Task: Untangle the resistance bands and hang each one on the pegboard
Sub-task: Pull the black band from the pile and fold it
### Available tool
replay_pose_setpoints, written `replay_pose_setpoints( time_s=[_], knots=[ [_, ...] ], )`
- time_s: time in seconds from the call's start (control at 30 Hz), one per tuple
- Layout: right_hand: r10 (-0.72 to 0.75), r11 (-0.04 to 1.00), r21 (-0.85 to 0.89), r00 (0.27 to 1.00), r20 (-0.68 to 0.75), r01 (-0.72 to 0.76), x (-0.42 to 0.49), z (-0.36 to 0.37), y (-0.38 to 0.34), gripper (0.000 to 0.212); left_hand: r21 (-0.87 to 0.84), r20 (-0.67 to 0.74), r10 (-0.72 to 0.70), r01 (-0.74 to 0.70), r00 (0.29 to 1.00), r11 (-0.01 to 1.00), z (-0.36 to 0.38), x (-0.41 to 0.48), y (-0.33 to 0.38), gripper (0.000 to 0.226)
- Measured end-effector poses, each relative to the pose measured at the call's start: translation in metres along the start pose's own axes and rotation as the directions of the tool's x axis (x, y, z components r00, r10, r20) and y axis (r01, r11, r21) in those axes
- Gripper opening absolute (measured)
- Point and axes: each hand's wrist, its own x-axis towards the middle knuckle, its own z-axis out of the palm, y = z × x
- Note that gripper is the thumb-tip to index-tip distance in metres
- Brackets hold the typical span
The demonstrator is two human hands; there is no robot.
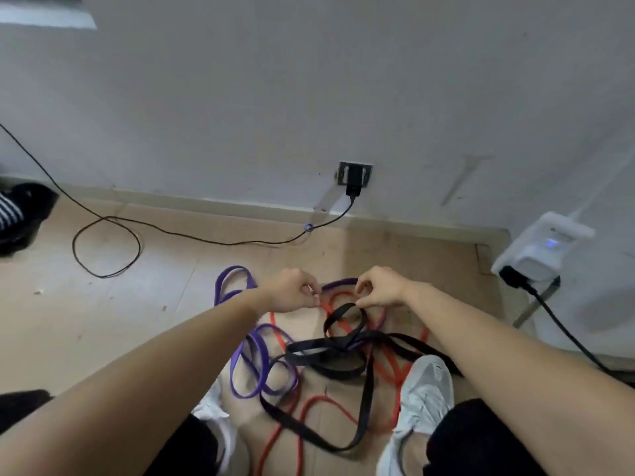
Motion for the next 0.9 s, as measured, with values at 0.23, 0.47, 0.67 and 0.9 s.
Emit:
replay_pose_setpoints(
  time_s=[0.23,0.47,0.67,0.9],
  knots=[
    [0.075,0.997,0.014,0.991,0.111,-0.077,0.022,0.081,0.045,0.049,0.076,0.164,-0.145,0.134,0.976,0.988,0.088,0.018,-0.044,0.05],
    [0.084,0.995,-0.063,0.987,0.134,-0.077,0.033,0.09,0.059,0.035,0.272,0.226,-0.279,0.215,0.933,0.938,0.099,0.02,-0.066,0.026],
    [0.069,0.993,-0.102,0.984,0.163,-0.053,0.027,0.093,0.059,0.03,-0.161,0.044,-0.328,0.331,0.944,0.93,0.074,0.017,-0.065,0.016],
    [0.081,0.978,0.2,0.992,-0.092,-0.061,0.016,0.059,0.04,0.008,-0.619,-0.198,-0.256,0.082,0.946,0.781,0.028,0.001,-0.031,0.009]
  ],
)
